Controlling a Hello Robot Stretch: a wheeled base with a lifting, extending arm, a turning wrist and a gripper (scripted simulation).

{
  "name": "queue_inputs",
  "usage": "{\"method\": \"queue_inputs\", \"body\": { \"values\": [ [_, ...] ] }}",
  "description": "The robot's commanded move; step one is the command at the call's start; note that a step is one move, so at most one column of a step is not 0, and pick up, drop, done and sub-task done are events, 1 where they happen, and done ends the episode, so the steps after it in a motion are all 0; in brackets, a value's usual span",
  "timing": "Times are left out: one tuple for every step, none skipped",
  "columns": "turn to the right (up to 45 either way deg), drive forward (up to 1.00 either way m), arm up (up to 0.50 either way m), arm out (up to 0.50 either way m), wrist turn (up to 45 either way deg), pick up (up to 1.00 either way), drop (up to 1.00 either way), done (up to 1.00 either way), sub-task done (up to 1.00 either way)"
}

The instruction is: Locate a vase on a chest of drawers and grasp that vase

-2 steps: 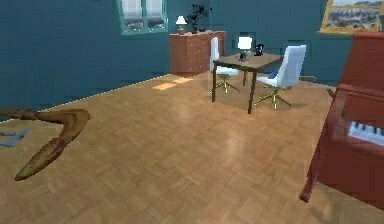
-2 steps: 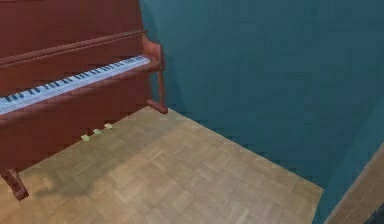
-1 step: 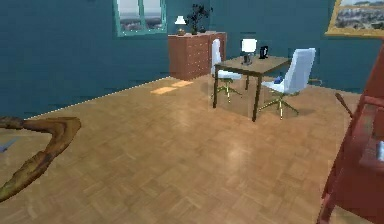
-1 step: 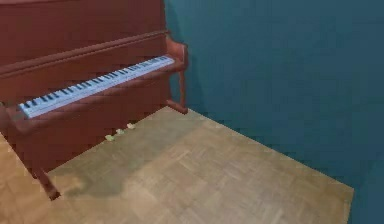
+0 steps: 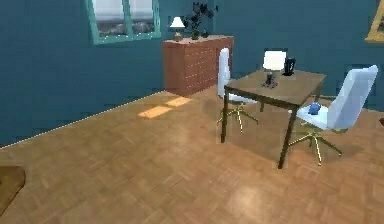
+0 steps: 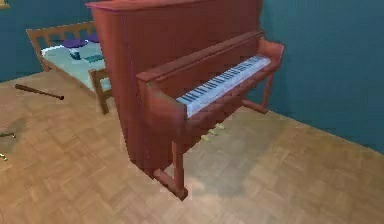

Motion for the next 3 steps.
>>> {"method": "queue_inputs", "body": {
  "values": [
    [0.0, 1.0, 0.0, 0.0, 0.0, 0.0, 0.0, 0.0, 0.0],
    [-6.0, 0.0, 0.0, 0.0, 0.0, 0.0, 0.0, 0.0, 0.0],
    [0.0, 0.85, 0.0, 0.0, 0.0, 0.0, 0.0, 0.0, 0.0]
  ]
}}
